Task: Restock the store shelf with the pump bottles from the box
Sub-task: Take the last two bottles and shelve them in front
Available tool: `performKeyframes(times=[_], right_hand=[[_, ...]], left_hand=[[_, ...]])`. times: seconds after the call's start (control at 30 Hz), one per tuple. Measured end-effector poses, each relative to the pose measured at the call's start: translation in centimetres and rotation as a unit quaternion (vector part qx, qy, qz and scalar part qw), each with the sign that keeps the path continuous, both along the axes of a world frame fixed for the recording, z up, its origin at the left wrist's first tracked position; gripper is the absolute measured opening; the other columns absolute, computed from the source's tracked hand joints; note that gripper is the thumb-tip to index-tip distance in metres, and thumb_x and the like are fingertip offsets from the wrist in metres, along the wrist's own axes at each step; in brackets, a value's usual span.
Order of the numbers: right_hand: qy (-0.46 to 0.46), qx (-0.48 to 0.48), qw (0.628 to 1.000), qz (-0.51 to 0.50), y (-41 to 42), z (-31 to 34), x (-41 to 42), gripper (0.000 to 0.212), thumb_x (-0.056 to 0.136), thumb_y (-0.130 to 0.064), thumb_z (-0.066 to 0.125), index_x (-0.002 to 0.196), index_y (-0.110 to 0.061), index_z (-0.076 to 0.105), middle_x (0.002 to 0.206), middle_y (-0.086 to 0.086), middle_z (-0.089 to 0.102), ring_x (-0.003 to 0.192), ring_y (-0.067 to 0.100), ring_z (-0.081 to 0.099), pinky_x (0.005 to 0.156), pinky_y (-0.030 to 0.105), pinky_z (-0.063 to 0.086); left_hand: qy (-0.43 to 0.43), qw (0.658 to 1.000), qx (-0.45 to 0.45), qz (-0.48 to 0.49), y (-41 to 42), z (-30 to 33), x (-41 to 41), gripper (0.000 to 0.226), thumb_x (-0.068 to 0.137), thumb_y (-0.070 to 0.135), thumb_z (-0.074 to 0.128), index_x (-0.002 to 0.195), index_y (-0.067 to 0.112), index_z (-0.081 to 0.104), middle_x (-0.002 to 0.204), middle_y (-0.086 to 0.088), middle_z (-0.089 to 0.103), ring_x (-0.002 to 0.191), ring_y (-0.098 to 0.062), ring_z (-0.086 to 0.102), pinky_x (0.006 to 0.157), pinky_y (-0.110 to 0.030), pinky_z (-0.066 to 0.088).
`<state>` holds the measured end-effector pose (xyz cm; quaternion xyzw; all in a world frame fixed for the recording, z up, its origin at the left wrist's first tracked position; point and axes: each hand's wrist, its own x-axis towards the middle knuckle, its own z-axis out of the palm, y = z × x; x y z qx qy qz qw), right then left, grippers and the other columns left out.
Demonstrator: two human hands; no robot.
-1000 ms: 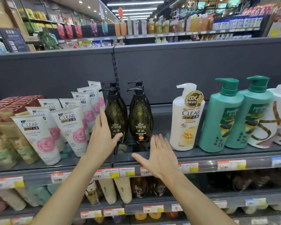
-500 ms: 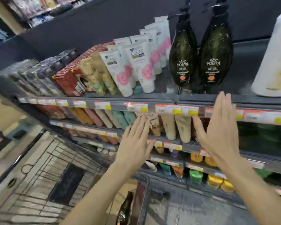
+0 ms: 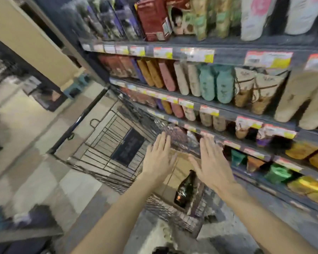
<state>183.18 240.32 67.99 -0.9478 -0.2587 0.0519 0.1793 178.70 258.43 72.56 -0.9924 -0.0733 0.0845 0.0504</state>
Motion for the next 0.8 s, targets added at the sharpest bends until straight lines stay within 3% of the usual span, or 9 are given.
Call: performKeyframes(times=[0.1,0.17,0.23,0.27,0.33,0.4,0.47,0.6,0.8], right_hand=[[0.066,-0.033,0.997,0.007,4.7,-3.3,-1.9,0.094,0.089,-0.066,-0.007,0.153,0.0,0.016,0.161,0.017,0.011,0.149,0.03,0.01,0.117,0.037,0.004],[0.102,-0.041,0.994,-0.018,8.5,-6.8,-3.0,0.1,0.085,-0.067,-0.016,0.151,-0.002,0.022,0.159,0.016,0.017,0.148,0.031,0.018,0.117,0.037,0.012],[0.133,-0.041,0.986,-0.094,12.4,-10.4,-4.5,0.089,0.093,-0.063,-0.002,0.146,-0.004,0.038,0.155,0.013,0.031,0.141,0.029,0.035,0.114,0.037,0.029],[0.161,-0.043,0.978,-0.124,14.1,-12.3,-5.2,0.08,0.096,-0.061,0.008,0.145,-0.005,0.04,0.155,0.012,0.032,0.142,0.027,0.035,0.115,0.039,0.027],[0.249,-0.064,0.953,-0.162,16.9,-15.5,-7.1,0.079,0.094,-0.065,0.016,0.149,-0.012,0.032,0.161,0.008,0.018,0.148,0.022,0.019,0.12,0.046,0.017],[0.317,-0.055,0.927,-0.193,19.1,-17.6,-8.0,0.087,0.091,-0.07,0.009,0.15,-0.01,0.025,0.161,0.01,0.019,0.148,0.022,0.017,0.12,0.042,0.017],[0.367,-0.073,0.906,-0.2,20.4,-19.8,-8.5,0.075,0.097,-0.058,0.022,0.152,-0.007,0.018,0.159,0.012,0.019,0.147,0.024,0.017,0.118,0.036,0.018],[0.397,-0.093,0.877,-0.254,20.3,-25.0,-7.7,0.065,0.097,-0.043,0.048,0.148,-0.007,0.028,0.15,0.018,0.032,0.139,0.032,0.031,0.111,0.04,0.032],[0.425,-0.091,0.81,-0.394,19.8,-31.8,-4.0,0.066,0.087,-0.044,0.065,0.133,-0.001,0.043,0.137,0.022,0.042,0.122,0.04,0.046,0.099,0.044,0.04]], left_hand=[[0.031,0.999,-0.023,0.011,6.4,-3.7,-1.1,0.068,0.097,0.053,0.016,0.152,0.017,-0.001,0.16,-0.004,-0.006,0.146,-0.018,-0.007,0.117,-0.042,0.006],[0.054,0.997,-0.044,0.017,10.8,-7.3,-1.1,0.069,0.096,0.053,0.016,0.151,0.016,-0.003,0.16,-0.004,-0.007,0.146,-0.018,-0.007,0.116,-0.042,0.005],[0.105,0.992,-0.074,0.014,14.7,-11.0,-0.7,0.072,0.095,0.054,0.017,0.151,0.015,-0.005,0.16,-0.004,-0.009,0.146,-0.018,-0.007,0.117,-0.042,0.003],[0.135,0.986,-0.092,0.017,16.3,-13.0,-0.7,0.072,0.095,0.054,0.017,0.151,0.015,-0.005,0.16,-0.004,-0.009,0.146,-0.019,-0.007,0.118,-0.042,0.002],[0.203,0.972,-0.117,0.027,18.5,-16.4,-1.2,0.072,0.095,0.054,0.016,0.151,0.014,-0.006,0.16,-0.005,-0.01,0.146,-0.019,-0.008,0.118,-0.044,0.001],[0.237,0.963,-0.125,0.032,20.2,-19.8,-1.2,0.072,0.095,0.054,0.017,0.151,0.014,-0.005,0.159,-0.006,-0.01,0.146,-0.02,-0.007,0.118,-0.046,0.002],[0.265,0.953,-0.145,0.031,21.3,-23.0,-0.4,0.071,0.096,0.051,0.021,0.151,0.014,-0.003,0.16,-0.006,-0.008,0.146,-0.021,-0.003,0.117,-0.045,0.003],[0.303,0.932,-0.199,0.02,21.8,-28.8,1.6,0.068,0.097,0.042,0.033,0.15,0.011,0.003,0.16,-0.008,-0.003,0.146,-0.022,0.001,0.115,-0.043,0.012],[0.303,0.92,-0.225,0.102,24.0,-38.0,4.3,0.079,0.09,0.033,0.051,0.149,0.005,0.007,0.157,-0.015,0.013,0.143,-0.03,0.015,0.114,-0.04,0.023]])
